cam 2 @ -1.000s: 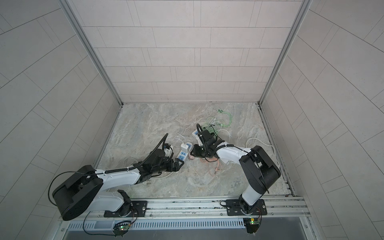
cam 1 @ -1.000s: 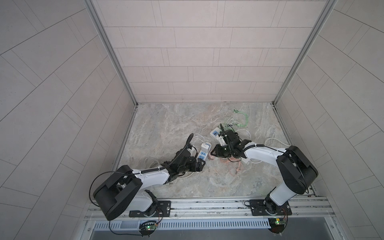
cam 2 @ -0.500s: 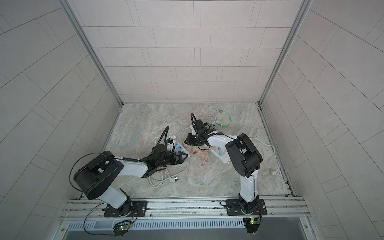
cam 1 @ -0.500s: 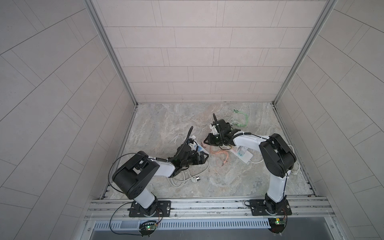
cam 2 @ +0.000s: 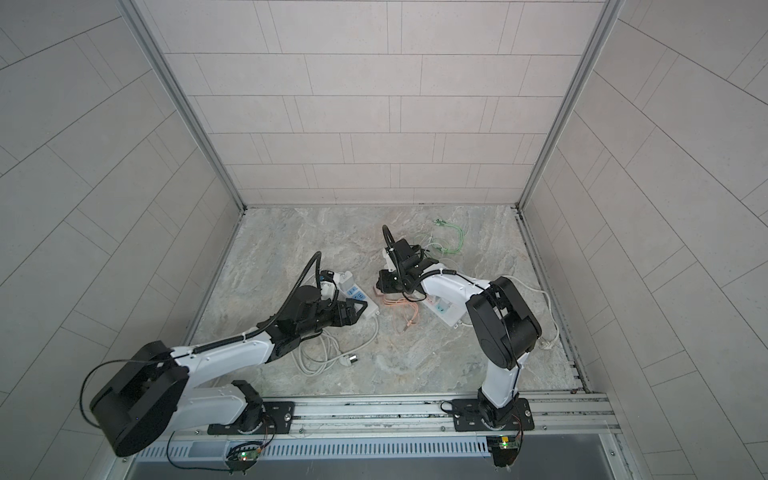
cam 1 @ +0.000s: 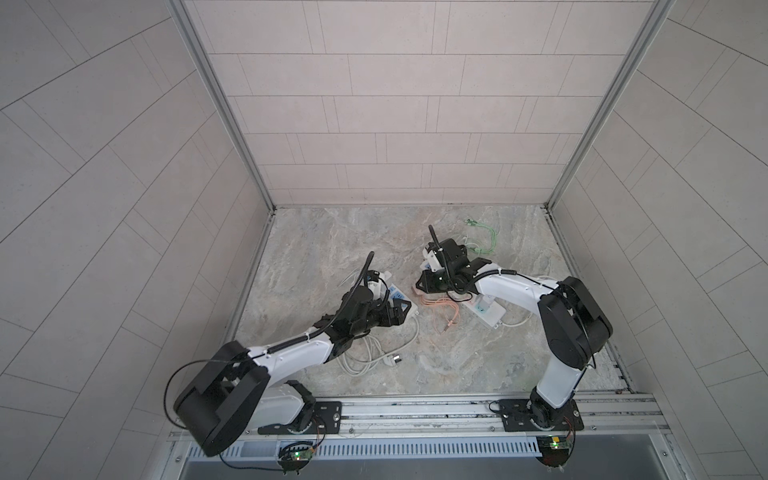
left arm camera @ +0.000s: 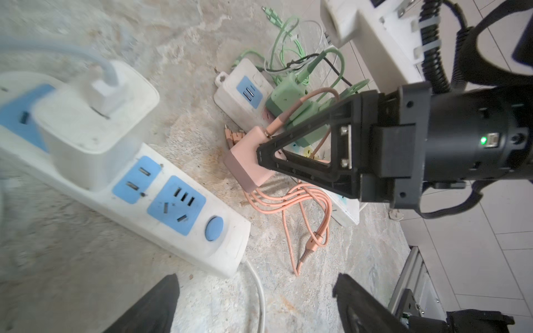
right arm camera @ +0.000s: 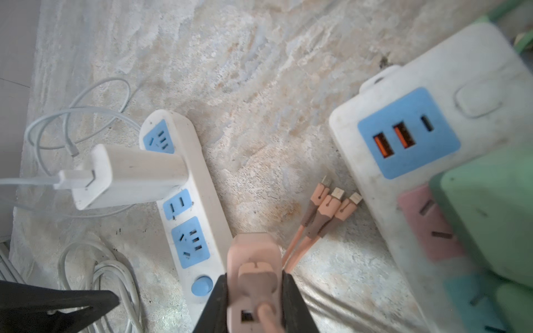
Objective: Insert the plug
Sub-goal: 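Align the pink charger's prongs over a blue socket with the right gripper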
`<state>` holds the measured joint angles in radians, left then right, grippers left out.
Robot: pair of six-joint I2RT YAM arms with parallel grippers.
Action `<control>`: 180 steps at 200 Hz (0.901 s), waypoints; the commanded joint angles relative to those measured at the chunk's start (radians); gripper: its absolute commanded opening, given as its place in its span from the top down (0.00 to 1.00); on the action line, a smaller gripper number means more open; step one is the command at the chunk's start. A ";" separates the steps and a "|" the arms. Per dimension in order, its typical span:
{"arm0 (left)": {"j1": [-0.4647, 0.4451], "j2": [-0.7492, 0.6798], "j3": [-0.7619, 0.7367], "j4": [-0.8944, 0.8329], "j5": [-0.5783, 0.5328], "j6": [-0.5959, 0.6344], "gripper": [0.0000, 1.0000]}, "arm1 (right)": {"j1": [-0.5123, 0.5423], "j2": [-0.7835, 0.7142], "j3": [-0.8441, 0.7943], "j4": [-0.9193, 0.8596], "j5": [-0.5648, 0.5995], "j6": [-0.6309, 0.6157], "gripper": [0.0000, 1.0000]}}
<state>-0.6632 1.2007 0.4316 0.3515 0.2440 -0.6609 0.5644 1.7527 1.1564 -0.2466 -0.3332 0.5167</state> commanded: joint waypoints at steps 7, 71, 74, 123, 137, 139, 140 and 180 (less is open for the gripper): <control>0.006 -0.119 0.010 -0.235 -0.128 0.081 0.07 | 0.044 -0.052 0.028 -0.006 0.011 -0.138 1.00; 0.011 -0.257 -0.008 -0.338 -0.180 0.098 0.07 | 0.130 0.007 0.129 -0.098 0.113 -0.278 1.00; 0.011 -0.260 -0.007 -0.344 -0.182 0.100 0.07 | 0.130 0.011 0.133 -0.101 0.117 -0.280 1.00; 0.010 -0.309 -0.017 -0.382 -0.204 0.118 0.06 | 0.138 0.046 0.153 -0.108 0.115 -0.317 1.00; 0.011 -0.312 -0.016 -0.393 -0.211 0.128 0.06 | 0.141 0.062 0.166 -0.123 0.115 -0.335 1.00; 0.011 -0.311 -0.016 -0.394 -0.214 0.129 0.06 | 0.142 0.063 0.168 -0.125 0.117 -0.335 1.00; 0.011 -0.311 -0.016 -0.395 -0.214 0.129 0.06 | 0.143 0.064 0.168 -0.125 0.117 -0.336 1.00; 0.011 -0.310 -0.019 -0.393 -0.211 0.133 0.06 | 0.157 0.079 0.180 -0.125 0.141 -0.351 1.00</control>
<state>-0.6567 0.9012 0.4236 -0.0257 0.0467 -0.5476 0.7048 1.8194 1.3113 -0.3553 -0.2226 0.2058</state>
